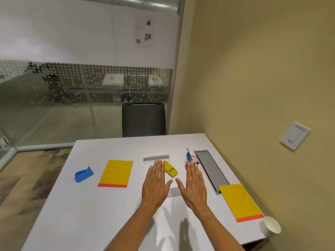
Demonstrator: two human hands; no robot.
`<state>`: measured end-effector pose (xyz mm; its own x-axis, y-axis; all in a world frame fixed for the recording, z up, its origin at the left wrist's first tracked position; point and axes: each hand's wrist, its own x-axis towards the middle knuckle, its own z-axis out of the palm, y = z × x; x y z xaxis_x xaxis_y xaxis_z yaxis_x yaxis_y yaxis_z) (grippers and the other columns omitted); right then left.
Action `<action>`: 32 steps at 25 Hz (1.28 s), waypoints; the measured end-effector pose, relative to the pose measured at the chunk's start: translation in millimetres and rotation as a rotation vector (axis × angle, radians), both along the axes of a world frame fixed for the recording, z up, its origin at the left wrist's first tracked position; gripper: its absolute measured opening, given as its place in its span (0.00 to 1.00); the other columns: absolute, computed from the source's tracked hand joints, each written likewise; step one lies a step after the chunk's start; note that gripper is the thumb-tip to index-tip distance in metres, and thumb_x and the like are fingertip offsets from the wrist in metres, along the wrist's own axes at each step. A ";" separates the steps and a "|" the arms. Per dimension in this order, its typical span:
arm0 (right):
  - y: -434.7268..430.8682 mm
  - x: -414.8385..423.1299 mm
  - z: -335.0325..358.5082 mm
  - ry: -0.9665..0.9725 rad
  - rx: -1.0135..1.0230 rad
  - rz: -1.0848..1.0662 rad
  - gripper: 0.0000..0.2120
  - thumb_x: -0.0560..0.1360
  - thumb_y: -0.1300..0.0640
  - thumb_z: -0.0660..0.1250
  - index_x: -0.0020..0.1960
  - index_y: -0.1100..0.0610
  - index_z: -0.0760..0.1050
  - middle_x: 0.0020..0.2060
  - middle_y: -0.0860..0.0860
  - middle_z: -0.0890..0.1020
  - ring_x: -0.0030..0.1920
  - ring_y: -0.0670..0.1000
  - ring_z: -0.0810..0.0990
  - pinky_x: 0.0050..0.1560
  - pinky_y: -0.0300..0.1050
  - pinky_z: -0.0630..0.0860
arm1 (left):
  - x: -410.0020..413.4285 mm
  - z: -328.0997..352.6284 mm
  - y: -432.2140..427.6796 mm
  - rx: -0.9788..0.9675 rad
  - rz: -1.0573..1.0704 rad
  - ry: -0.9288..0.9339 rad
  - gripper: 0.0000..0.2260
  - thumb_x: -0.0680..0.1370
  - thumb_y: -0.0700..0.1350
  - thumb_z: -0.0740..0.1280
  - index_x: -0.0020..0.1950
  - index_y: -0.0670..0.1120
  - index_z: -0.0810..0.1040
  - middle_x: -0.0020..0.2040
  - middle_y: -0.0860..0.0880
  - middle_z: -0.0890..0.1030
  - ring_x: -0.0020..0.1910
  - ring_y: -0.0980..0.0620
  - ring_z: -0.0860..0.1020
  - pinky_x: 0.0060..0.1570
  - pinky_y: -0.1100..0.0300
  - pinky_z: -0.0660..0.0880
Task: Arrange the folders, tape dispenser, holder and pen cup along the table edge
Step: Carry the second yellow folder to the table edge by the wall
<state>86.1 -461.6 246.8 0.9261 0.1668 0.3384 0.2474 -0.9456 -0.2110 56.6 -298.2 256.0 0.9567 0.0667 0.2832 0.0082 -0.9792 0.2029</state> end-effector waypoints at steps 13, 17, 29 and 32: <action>118.9 -52.9 28.9 -0.029 0.099 0.210 0.39 0.78 0.34 0.52 0.79 0.56 0.46 0.79 0.50 0.49 0.79 0.51 0.47 0.76 0.45 0.44 | -83.6 32.1 111.6 0.053 0.271 0.076 0.37 0.76 0.67 0.39 0.79 0.48 0.35 0.82 0.47 0.40 0.81 0.45 0.41 0.80 0.49 0.44; 146.2 -63.0 21.7 -0.020 0.108 0.278 0.39 0.79 0.35 0.52 0.79 0.58 0.47 0.79 0.53 0.51 0.79 0.51 0.47 0.78 0.47 0.47 | -99.3 25.1 145.8 0.019 0.282 0.065 0.39 0.76 0.69 0.35 0.80 0.47 0.38 0.82 0.47 0.43 0.81 0.45 0.44 0.79 0.51 0.46; 297.4 33.6 -49.1 0.103 0.077 0.231 0.39 0.78 0.33 0.46 0.79 0.56 0.42 0.78 0.49 0.44 0.79 0.50 0.44 0.77 0.43 0.40 | -7.2 -43.4 309.5 -0.052 0.237 0.178 0.44 0.77 0.66 0.31 0.76 0.39 0.65 0.75 0.41 0.69 0.75 0.41 0.68 0.70 0.48 0.70; 334.8 63.8 -72.1 0.169 0.071 0.208 0.39 0.79 0.34 0.49 0.79 0.57 0.45 0.79 0.51 0.47 0.79 0.51 0.46 0.78 0.44 0.43 | 27.6 -67.9 343.9 -0.080 0.187 0.263 0.41 0.80 0.64 0.35 0.70 0.38 0.74 0.68 0.40 0.77 0.67 0.40 0.76 0.62 0.48 0.77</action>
